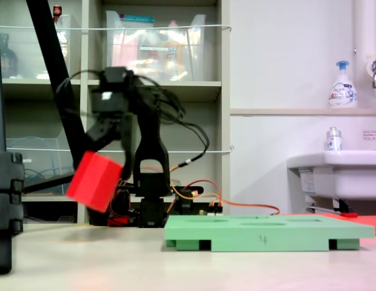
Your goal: Put the octagonal pillar block into the corresponding hole
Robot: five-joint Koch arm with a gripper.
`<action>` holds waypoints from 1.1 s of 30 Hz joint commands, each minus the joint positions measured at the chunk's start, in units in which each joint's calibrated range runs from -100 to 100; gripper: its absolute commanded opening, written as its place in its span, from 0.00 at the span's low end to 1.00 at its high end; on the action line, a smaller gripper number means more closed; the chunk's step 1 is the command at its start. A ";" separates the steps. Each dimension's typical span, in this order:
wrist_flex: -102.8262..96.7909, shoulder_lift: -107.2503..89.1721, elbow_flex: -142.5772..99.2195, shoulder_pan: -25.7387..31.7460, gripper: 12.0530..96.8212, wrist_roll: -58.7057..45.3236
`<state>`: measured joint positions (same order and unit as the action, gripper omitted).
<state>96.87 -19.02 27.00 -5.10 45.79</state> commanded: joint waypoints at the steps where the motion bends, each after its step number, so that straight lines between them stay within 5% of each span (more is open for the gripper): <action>1: 3.13 -5.98 2.22 2.64 0.23 2.39; 14: 3.13 -4.45 2.81 18.02 0.23 19.49; 33: 3.13 6.03 4.11 20.17 0.23 22.32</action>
<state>96.87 -12.59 27.09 14.97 67.72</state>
